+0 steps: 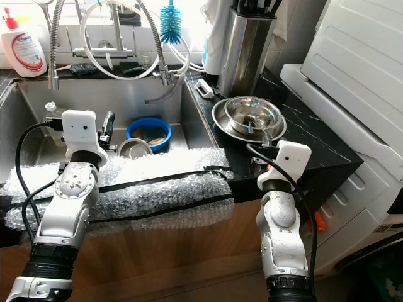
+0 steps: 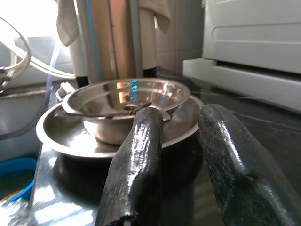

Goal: Kitchen organization

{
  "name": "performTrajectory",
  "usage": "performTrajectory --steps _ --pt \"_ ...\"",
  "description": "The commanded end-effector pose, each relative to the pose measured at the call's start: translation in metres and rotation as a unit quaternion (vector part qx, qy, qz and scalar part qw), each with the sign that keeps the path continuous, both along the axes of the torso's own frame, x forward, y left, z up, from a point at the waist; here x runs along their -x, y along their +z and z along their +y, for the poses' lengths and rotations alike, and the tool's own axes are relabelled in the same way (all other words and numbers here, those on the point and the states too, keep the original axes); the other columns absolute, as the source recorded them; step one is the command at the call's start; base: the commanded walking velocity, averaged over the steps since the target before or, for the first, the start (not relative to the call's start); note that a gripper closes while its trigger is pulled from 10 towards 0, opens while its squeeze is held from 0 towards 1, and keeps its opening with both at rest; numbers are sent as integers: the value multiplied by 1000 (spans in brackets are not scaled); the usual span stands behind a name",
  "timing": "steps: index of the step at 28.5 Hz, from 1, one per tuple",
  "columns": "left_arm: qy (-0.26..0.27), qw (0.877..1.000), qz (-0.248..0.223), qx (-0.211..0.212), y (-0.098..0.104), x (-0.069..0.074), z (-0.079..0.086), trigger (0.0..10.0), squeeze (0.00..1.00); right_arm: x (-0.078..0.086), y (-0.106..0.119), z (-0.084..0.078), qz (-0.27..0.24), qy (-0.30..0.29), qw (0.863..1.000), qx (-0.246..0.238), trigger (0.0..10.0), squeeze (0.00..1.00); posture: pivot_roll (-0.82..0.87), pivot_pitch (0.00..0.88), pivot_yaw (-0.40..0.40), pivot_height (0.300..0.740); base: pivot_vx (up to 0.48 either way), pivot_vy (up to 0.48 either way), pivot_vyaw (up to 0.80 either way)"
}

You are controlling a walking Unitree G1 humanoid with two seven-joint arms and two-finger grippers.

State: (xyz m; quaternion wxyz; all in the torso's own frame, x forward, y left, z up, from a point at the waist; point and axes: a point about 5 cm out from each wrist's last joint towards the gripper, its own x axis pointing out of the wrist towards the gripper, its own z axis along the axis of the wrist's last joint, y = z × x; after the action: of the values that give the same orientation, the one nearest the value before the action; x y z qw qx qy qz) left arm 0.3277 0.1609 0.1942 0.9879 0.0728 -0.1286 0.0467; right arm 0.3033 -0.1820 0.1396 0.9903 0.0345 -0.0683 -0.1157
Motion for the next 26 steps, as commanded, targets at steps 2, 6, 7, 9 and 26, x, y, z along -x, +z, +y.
performTrajectory --steps 2,6,7,9,26 --pt "-14 1000 -14 -4 5 1 -6 10000 0 -3 6 -7 -9 -21 1000 5 10000 0 4 0 -89 740 0 0 0" --pt "-20 1000 -14 -6 5 1 -8 10000 0 -3 6 -7 -11 -24 1000 0 10000 0 4 0 -84 740 0 0 0" --pt "-20 1000 -14 -6 5 1 -8 10000 0 -3 6 -7 -12 -24 1000 0 10000 0 4 0 -84 740 0 0 0" --pt "-21 1000 -16 -6 5 1 -8 10000 0 -3 7 -8 -18 -27 999 -1 10000 0 6 0 -85 740 0 0 0" --pt "-16 997 -77 17 22 5 -6 10000 0 -5 29 10 -93 27 995 0 10000 0 6 0 -86 740 0 0 0"
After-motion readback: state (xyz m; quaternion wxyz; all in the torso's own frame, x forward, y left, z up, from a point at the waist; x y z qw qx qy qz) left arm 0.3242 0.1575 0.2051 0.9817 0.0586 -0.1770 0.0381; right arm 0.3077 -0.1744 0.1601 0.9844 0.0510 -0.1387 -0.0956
